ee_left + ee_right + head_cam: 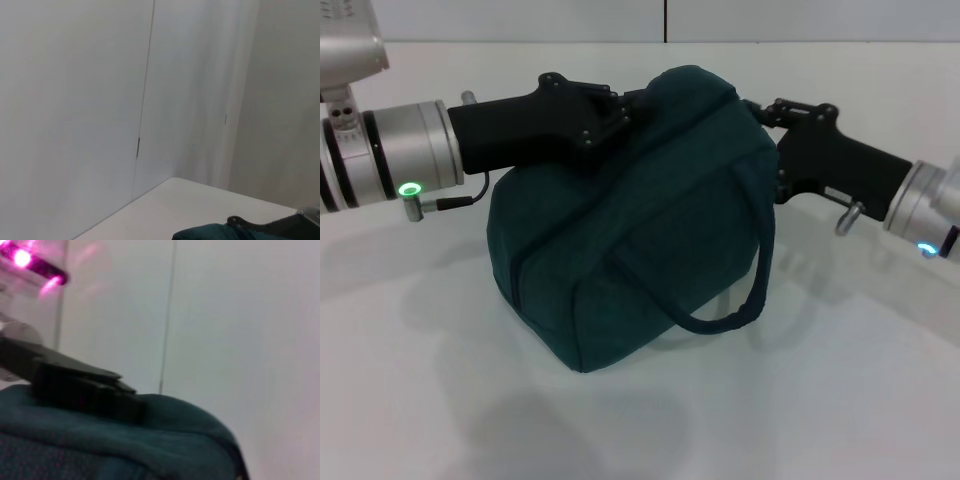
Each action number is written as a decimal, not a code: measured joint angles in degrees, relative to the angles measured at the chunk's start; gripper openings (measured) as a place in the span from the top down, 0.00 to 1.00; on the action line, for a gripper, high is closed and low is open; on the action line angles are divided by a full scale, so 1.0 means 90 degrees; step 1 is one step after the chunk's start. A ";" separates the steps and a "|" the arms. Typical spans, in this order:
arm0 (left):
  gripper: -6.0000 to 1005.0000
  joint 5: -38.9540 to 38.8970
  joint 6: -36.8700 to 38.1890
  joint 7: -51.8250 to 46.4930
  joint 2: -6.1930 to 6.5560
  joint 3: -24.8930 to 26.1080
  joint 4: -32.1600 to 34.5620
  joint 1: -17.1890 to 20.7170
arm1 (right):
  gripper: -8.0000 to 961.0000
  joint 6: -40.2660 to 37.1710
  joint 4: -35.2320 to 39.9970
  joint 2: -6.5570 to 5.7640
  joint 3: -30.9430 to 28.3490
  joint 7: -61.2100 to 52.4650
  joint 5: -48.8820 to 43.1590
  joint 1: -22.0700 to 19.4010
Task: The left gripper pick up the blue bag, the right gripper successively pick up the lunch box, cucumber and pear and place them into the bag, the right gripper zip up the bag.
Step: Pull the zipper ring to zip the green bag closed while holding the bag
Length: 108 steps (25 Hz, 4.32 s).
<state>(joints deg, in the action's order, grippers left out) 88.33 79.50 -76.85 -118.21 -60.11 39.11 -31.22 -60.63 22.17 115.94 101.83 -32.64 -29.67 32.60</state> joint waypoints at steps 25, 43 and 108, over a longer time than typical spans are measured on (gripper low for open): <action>0.94 -0.0022 -0.0015 0.0092 0.0007 0.0010 0.0000 0.0022 | 0.93 -0.0390 0.0029 -0.0011 0.0063 0.0462 0.0063 -0.0239; 0.94 -0.0012 -0.0015 0.0092 0.0010 0.0009 0.0000 0.0007 | 0.94 -0.1064 -0.0063 -0.0027 -0.0453 0.0348 0.0004 -0.0660; 0.93 0.0010 -0.0015 0.0091 -0.0020 0.0010 0.0000 0.0008 | 0.44 -0.1013 -0.0086 -0.0056 -0.0598 0.0065 -0.0534 -0.0610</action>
<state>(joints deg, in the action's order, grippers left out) 88.42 79.36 -76.03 -118.39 -60.02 39.11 -31.15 -69.74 21.40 115.43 96.45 -32.06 -34.48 27.11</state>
